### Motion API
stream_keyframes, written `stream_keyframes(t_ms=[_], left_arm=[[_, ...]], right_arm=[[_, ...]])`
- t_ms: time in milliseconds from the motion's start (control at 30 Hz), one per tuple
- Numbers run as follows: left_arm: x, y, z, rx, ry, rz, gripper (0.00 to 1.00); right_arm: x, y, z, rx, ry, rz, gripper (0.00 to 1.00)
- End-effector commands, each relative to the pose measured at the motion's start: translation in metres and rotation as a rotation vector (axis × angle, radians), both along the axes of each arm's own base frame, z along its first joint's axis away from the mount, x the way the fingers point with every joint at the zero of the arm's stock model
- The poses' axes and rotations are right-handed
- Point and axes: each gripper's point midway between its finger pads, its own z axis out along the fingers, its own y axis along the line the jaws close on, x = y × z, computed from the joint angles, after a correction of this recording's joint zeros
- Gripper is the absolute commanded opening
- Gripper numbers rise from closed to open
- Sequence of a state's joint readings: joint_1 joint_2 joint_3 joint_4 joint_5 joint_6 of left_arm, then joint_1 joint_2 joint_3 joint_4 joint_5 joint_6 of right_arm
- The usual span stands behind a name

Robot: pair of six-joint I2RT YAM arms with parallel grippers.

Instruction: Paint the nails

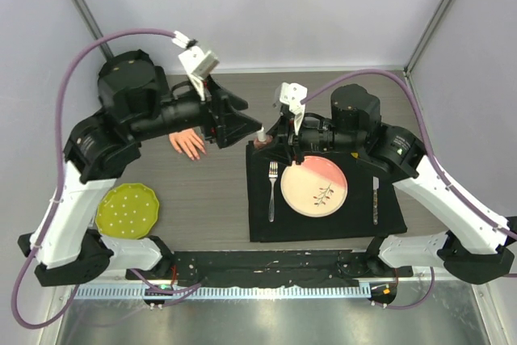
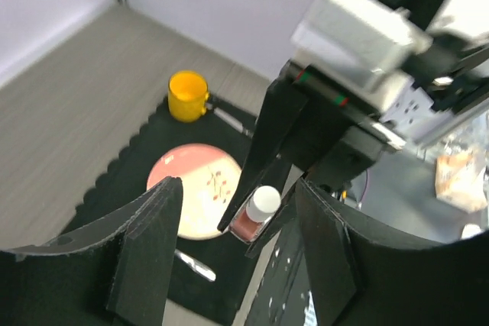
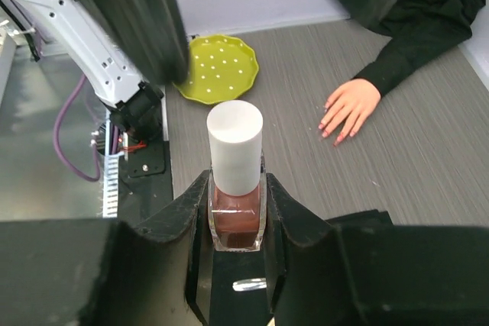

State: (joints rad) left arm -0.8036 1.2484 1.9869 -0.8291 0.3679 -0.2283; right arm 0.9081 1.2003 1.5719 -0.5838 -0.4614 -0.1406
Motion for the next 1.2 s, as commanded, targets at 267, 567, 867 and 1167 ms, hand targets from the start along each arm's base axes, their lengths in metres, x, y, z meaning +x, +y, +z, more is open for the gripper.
stream_keyframes(t_ms=[267, 567, 867, 1167], left_arm=[[-0.004, -0.007, -0.043, 0.167, 0.057, -0.083, 0.47], [-0.008, -0.01, -0.049, 0.19, 0.07, -0.121, 0.33], [-0.007, -0.011, -0.055, 0.232, 0.059, -0.119, 0.16], [0.021, 0.001, -0.061, 0.279, 0.034, 0.056, 0.0]], right_arm=[[0.01, 0.004, 0.01, -0.004, -0.054, -0.034, 0.01], [0.014, 0.009, 0.006, -0.019, -0.05, -0.047, 0.01], [0.016, 0.011, 0.006, -0.021, -0.05, -0.048, 0.01], [0.043, -0.003, 0.011, 0.02, -0.055, -0.253, 0.59]])
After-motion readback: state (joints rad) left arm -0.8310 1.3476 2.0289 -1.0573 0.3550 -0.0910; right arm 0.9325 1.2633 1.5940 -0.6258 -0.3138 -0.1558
